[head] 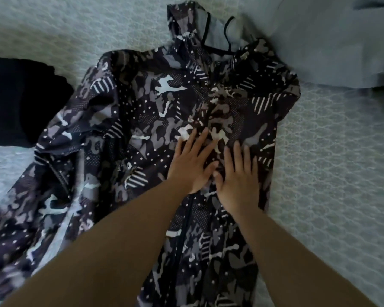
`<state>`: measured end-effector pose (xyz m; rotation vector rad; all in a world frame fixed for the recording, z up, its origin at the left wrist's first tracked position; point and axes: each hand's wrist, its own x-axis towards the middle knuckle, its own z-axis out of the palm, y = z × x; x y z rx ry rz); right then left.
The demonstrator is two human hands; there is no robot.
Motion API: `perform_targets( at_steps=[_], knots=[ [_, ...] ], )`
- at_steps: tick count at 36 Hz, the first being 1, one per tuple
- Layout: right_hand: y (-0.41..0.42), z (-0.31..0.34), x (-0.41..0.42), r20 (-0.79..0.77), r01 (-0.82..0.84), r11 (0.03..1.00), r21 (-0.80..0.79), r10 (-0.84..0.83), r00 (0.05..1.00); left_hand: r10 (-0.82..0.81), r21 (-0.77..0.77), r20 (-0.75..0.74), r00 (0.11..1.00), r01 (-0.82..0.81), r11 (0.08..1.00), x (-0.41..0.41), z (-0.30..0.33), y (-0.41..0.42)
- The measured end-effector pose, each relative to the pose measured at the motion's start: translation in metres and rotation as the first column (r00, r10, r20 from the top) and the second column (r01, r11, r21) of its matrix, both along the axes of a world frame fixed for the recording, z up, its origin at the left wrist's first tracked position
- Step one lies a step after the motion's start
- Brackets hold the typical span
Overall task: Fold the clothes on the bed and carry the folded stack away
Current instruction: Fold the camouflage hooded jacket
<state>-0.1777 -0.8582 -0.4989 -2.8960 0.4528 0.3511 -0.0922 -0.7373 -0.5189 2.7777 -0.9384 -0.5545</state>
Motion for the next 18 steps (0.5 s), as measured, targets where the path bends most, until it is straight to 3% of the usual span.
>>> perform_targets(
  at_steps=[4,8,11,13,15,18],
  knots=[
    [0.054,0.000,-0.078,-0.062,0.046,0.995,0.091,-0.040,0.997,0.001,0.077,0.017,1.000,-0.002,0.997,-0.063,-0.002,0.061],
    [0.089,0.012,-0.130,-0.122,0.026,0.994,0.110,-0.012,0.992,0.031,0.130,-0.082,0.996,-0.020,0.991,-0.120,0.015,0.114],
    [0.106,0.020,-0.138,-0.217,0.019,0.994,0.110,0.005,0.976,0.228,0.080,-0.034,0.973,-0.225,0.971,-0.142,0.045,0.147],
    [0.117,0.028,-0.131,-0.229,-0.024,0.996,0.088,0.043,0.972,0.454,-0.021,0.059,0.889,-0.453,0.891,-0.147,0.058,0.170],
    [0.132,0.038,-0.119,-0.182,-0.070,0.991,0.114,0.090,0.979,0.652,-0.076,0.110,0.751,-0.647,0.758,-0.146,0.064,0.195],
    [0.156,0.045,-0.102,-0.100,-0.135,0.977,0.164,0.152,0.983,0.816,-0.098,0.028,0.577,-0.811,0.577,-0.140,0.065,0.228]
  ],
)
